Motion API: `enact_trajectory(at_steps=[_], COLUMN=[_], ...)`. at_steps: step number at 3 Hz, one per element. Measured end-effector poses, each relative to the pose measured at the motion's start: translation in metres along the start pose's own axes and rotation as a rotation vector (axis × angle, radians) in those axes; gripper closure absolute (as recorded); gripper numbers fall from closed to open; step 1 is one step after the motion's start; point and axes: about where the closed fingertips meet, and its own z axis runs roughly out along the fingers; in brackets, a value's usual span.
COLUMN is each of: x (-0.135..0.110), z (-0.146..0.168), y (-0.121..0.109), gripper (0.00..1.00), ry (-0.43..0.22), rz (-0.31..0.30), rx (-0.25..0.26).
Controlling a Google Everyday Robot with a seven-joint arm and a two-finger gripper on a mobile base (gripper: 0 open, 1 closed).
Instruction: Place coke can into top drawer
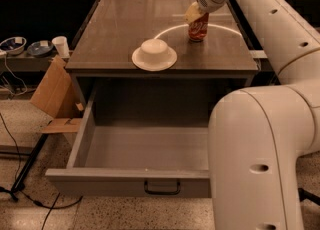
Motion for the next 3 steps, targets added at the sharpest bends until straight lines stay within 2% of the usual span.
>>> enact_trajectory(at_steps=[1,2,3], x=[0.005,0.017,0.038], z=[-0.032,-0.083,-0.135], y=[-0.012,-0.022,-0.021], gripper=[0.96,1.00,1.00], ry=[-0.023,-0.045,-0.055], rz=[0.004,0.014,0.034], rx=[0.020,0.044,0.064])
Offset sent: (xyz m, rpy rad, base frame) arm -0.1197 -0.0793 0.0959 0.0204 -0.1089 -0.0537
